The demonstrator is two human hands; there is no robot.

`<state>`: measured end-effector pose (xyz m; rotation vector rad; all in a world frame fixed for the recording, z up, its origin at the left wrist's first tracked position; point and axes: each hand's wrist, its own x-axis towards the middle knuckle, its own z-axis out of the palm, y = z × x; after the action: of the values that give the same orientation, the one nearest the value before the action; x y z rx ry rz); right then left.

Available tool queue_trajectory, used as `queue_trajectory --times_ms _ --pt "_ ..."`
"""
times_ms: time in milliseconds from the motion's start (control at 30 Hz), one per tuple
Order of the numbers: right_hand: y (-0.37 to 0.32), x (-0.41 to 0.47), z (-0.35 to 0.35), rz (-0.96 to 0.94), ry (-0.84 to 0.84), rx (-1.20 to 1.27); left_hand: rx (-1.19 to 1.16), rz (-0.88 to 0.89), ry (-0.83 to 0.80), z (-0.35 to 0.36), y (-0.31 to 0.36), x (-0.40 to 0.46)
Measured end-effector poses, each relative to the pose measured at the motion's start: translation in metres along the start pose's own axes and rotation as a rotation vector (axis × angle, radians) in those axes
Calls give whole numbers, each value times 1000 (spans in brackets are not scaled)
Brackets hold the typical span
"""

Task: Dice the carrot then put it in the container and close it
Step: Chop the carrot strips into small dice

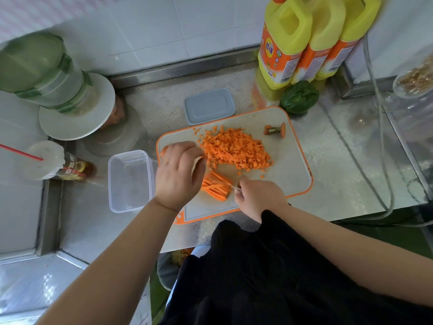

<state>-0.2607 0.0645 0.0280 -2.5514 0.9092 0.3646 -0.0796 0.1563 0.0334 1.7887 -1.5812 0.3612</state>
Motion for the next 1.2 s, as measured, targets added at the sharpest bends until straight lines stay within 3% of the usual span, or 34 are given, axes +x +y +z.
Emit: queue_trajectory --times_ms 33,100,267,333,467,667,833,1067,1200 --pt "5 1 -1 50 23 39 34 44 53 -1 -3 -11" --pt "17 2 -1 131 65 140 110 92 -44 6 -13 -34" --pt "31 4 -4 261 194 352 289 241 -694 40 -28 -62" --pt "29 4 -5 237 224 358 277 283 -806 50 -31 -58" --pt "28 2 -5 177 275 361 207 347 -851 59 -36 -53" --pt "31 2 -5 113 225 373 275 369 -677 68 -32 -66" --pt "26 3 -7 96 164 384 432 127 -674 70 -7 -78" --pt "18 8 -5 128 97 318 501 -557 -877 71 39 -61" --pt "21 10 -2 157 76 213 461 -680 -878 66 40 -56"
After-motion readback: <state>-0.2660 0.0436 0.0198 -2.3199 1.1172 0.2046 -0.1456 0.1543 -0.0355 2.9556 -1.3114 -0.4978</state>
